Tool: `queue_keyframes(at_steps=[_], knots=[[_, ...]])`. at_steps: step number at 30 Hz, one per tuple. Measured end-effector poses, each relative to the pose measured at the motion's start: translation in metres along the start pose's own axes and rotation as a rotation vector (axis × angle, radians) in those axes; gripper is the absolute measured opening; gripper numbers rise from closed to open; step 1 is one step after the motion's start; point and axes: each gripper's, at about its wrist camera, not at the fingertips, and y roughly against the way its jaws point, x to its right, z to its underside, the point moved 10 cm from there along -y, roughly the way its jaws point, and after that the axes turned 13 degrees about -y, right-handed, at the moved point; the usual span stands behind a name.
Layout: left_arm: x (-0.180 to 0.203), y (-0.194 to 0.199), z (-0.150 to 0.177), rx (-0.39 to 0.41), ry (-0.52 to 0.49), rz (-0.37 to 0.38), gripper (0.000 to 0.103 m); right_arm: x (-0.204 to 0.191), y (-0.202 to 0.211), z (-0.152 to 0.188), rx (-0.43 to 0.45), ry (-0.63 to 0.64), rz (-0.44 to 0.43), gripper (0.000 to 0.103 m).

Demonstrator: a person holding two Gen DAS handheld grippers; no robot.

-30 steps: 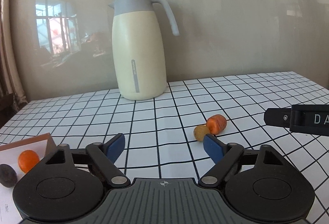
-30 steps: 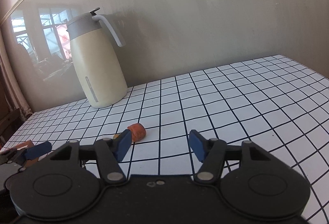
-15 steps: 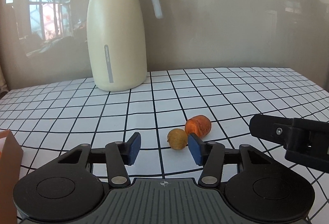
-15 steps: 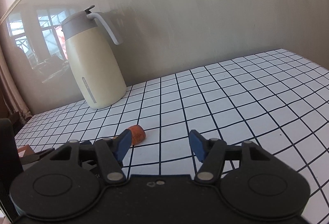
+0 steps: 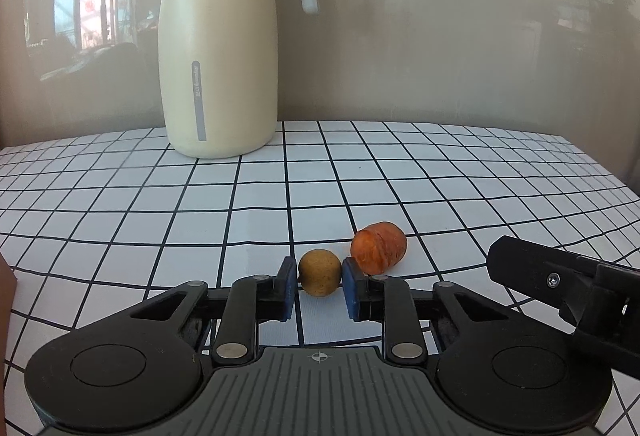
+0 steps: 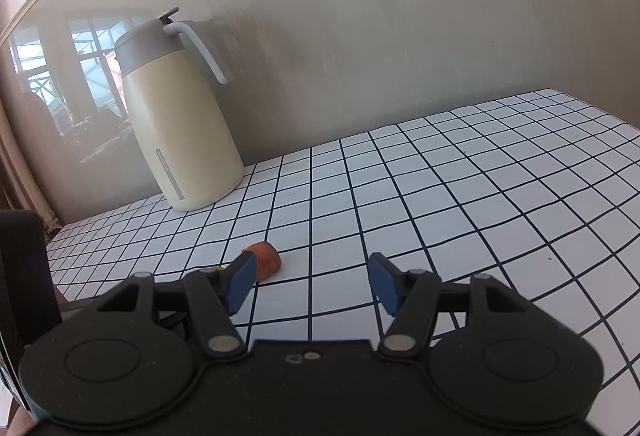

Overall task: Organize fruits
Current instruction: 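Hold the kiwi in the left gripper while the right grasps the reddish cylindrical fruit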

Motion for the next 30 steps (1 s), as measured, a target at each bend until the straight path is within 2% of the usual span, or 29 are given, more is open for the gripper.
queue_keyframes(at_steps=[5, 13, 21, 24, 27, 30], knots=[[-0.007, 0.000, 0.002, -0.004, -0.005, -0.012, 0.025, -0.005, -0.007, 0.002, -0.014, 0.014, -0.008, 0.054], [-0.046, 0.010, 0.014, -0.023, 0.009, -0.092, 0.025, -0.022, -0.029, 0.009, -0.067, 0.039, -0.029, 0.052], [-0.065, 0.015, 0.023, -0.036, 0.014, -0.126, 0.025, -0.035, -0.056, 0.016, -0.112, 0.074, -0.027, 0.048], [-0.071, 0.015, 0.024, -0.037, 0.021, -0.139, 0.025, -0.038, -0.064, 0.018, -0.129, 0.090, -0.019, 0.045], [-0.074, 0.014, 0.024, -0.037, 0.027, -0.141, 0.025, -0.039, -0.074, 0.019, -0.140, 0.098, -0.011, 0.036], [-0.075, 0.012, 0.024, -0.036, 0.029, -0.142, 0.025, -0.042, -0.080, 0.020, -0.154, 0.109, -0.012, 0.031]])
